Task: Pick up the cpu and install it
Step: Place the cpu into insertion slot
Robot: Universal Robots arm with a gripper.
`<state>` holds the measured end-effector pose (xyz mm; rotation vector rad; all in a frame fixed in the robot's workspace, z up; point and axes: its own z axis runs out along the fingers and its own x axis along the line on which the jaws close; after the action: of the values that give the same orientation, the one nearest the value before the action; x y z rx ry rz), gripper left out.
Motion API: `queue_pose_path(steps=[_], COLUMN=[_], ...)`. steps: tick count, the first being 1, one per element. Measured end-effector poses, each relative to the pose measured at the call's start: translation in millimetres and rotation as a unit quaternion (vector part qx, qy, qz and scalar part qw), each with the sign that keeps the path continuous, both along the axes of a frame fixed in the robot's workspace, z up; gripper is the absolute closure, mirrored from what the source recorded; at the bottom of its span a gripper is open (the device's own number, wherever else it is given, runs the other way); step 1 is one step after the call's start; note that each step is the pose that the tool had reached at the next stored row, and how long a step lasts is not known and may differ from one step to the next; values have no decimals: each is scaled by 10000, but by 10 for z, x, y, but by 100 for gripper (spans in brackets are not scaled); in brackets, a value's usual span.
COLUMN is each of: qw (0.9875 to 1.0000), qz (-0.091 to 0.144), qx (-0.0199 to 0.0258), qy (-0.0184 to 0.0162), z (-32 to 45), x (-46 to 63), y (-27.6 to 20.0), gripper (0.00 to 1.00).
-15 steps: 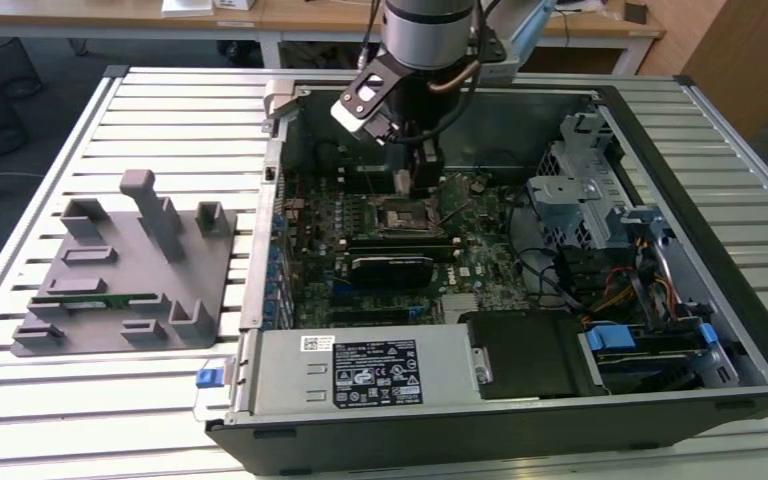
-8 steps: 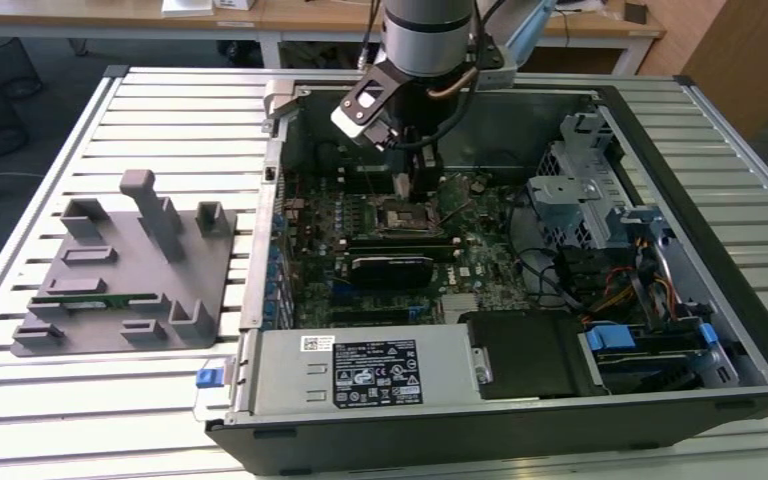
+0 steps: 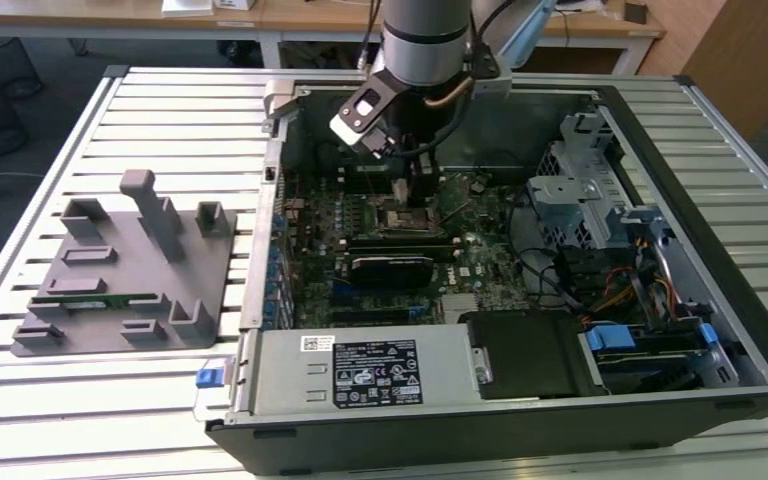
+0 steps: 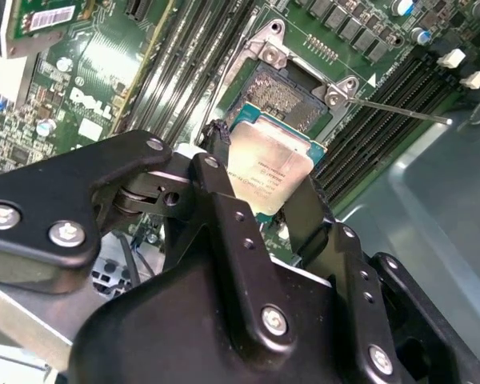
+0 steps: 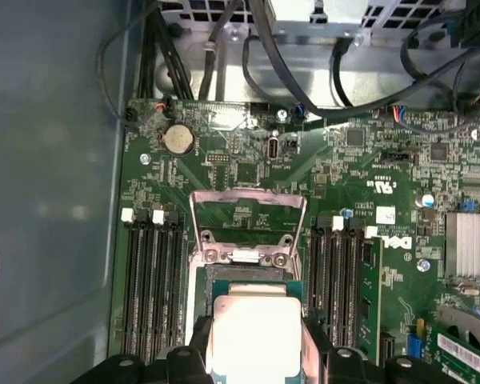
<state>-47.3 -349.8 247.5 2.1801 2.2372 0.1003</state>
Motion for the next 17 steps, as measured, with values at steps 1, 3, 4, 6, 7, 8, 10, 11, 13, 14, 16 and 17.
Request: queue_pose_path(steps=[1, 3, 4, 6, 7, 8, 10, 11, 13, 14, 16, 17], qw=[10000, 10000, 10000, 10000, 10000, 10000, 10000, 10000, 10000, 10000, 10000, 10000], qz=[-22, -25, -25, -26, -26, -26, -25, -26, -28, -29, -34, -43], qx=[0, 0, 0, 0, 0, 1, 0, 0, 0, 0, 0, 0], qy=[0, 0, 0, -1, 0, 0, 0, 0, 0, 0, 0, 0], z=[-16, -52, -70, -108, -126, -144, -177, -193, -219, -230, -250, -260], x=[-3, -6, -8, -14, -17, -20, -27, -30, -36, -39, -44, -45], y=[0, 0, 0, 0, 0, 1, 0, 0, 0, 0, 0, 1], gripper=[47, 47, 47, 47, 47, 47, 47, 47, 47, 47, 47, 47])
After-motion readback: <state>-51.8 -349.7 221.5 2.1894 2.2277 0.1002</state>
